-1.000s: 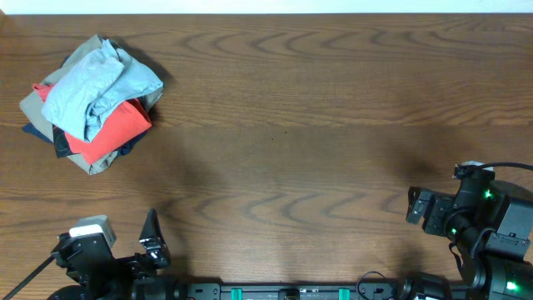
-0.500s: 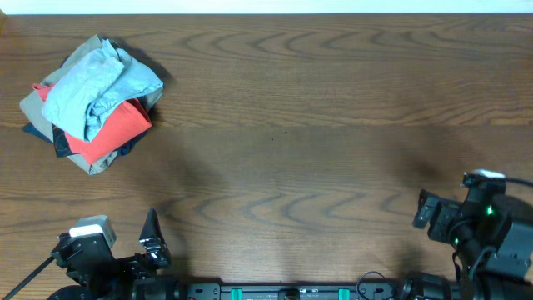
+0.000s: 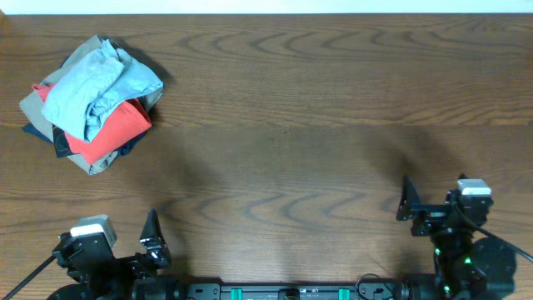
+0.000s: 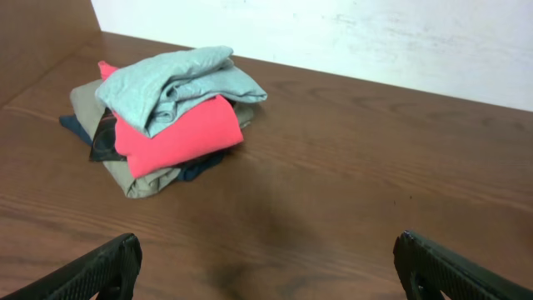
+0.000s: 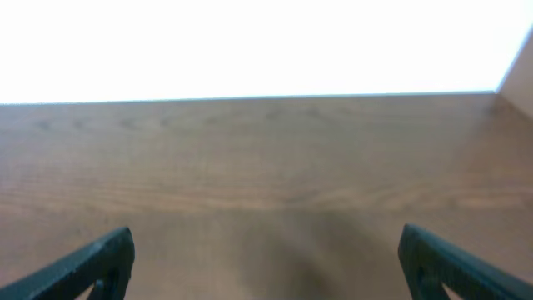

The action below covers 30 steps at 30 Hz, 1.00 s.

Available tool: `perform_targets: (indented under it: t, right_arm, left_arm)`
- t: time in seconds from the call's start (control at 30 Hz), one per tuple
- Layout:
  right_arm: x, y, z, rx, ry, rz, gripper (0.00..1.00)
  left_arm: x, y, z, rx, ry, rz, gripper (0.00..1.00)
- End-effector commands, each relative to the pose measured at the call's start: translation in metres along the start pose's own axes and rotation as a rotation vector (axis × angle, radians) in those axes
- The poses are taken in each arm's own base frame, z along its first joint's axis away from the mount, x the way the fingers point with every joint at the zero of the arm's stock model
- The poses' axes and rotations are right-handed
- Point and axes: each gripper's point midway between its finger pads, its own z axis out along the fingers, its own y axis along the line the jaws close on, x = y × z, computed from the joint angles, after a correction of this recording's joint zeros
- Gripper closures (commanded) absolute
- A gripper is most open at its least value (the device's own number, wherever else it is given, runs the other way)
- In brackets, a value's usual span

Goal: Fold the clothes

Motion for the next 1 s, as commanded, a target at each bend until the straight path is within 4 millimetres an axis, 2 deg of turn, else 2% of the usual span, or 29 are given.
perform_targets:
  t: [0.0,0.17,0.37,0.57,0.97]
  right_arm:
    - [0.01,0.009,0.012,-0.054,-0.06,-0.001,0.01]
    - [0.009,0.01,0.026,-0.065,-0.212,-0.027,0.01]
    - [0.015,0.01,0.036,-0.053,-0.328,-0.146,0.01]
    - [0.069,0.005,0.052,-0.044,-0.138,-0.171,0.01]
    - [0.067,0.006,0.052,-0.045,-0.144,-0.171,0.01]
  left_arm:
    - [0.0,0.001,0.0,-0.005,-0.006,0.006,0.02]
    - [0.0,0.001,0.0,-0.005,-0.006,0.006,0.02]
    - [0.0,0.001,0.0,-0.005,-0.006,0.006,0.02]
    - [0.0,0.001,0.0,-0.005,-0.006,0.006,0.02]
    - [0.0,0.001,0.0,-0.005,-0.006,0.006,0.02]
